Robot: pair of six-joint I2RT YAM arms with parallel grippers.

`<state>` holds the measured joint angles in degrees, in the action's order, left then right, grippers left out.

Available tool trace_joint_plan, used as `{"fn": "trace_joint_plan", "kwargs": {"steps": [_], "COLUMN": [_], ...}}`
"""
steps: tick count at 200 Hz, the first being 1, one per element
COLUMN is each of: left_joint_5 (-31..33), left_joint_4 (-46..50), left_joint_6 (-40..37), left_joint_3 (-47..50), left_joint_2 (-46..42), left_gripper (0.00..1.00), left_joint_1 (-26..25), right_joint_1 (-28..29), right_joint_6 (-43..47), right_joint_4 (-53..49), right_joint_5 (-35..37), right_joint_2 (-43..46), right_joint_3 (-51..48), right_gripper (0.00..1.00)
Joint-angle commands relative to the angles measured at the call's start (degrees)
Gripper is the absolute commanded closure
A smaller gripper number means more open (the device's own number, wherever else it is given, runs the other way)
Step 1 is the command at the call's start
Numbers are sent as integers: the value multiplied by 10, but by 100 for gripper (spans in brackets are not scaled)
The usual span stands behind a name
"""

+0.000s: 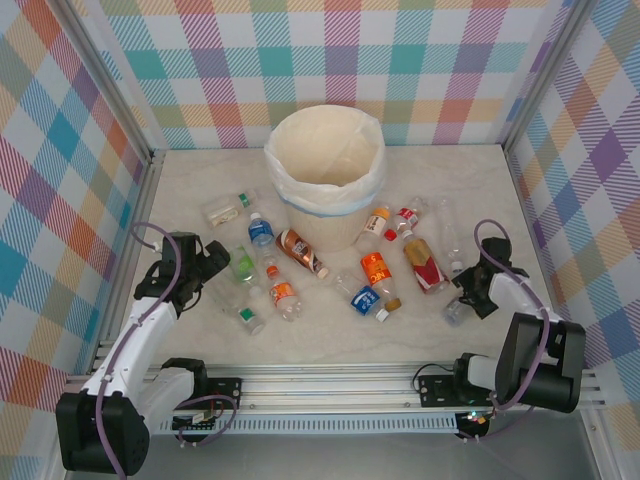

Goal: Put the plastic bottles in the bin

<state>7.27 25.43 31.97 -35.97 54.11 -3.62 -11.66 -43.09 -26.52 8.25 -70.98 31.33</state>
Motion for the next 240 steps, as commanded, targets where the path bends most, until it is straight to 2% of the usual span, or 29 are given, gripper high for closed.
{"fn": "trace_joint_plan", "kwargs": {"steps": [1, 15, 51, 68, 86, 100, 120, 151, 163, 180, 194, 223, 240], "left_joint_5": [-8, 2, 23, 20, 44, 48, 28, -6, -4, -2, -17, -46, -52], "left_joint_4": [9, 8, 13, 7, 11, 9, -7, -11, 0, 11, 10, 12, 11], "left_joint_6": [5, 15, 39, 46, 74, 79, 73, 77, 84, 91, 91, 98, 105], "left_joint_3": [-7, -10, -20, -20, -17, -14, -10, -8, -8, -8, -9, -15, -11], "left_joint_2": [10, 19, 35, 37, 35, 32, 30, 35, 39, 45, 52, 67, 69], "left_gripper": [0, 0, 0, 0, 0, 0, 0, 0, 0, 0, 0, 0, 0], "left_joint_1": [6, 7, 11, 13, 15, 17, 19, 19, 20, 21, 22, 25, 25], "right_joint_1": [-3, -4, -3, -1, -2, 0, 0, 3, 6, 23, 57, 144, 185], "right_joint_6": [-23, -19, -20, 15, 44, 73, 116, 149, 130, 99, 99, 146, 144], "right_joint_4": [2, 5, -13, 14, 35, 45, 63, 130, 164, 218, 239, 217, 267], "right_joint_5": [2, 1, 32, 34, 43, 30, -33, -198, -281, -361, -385, -389, -398], "right_joint_2": [39, 66, 159, 229, 299, 338, 355, 311, 270, 210, 155, 30, -30], "right_joint_3": [-23, -32, -45, -58, -70, -65, -37, 34, 82, 151, 228, 423, 490], "right_gripper": [37, 42, 47, 54, 60, 62, 63, 62, 63, 62, 62, 60, 59]}}
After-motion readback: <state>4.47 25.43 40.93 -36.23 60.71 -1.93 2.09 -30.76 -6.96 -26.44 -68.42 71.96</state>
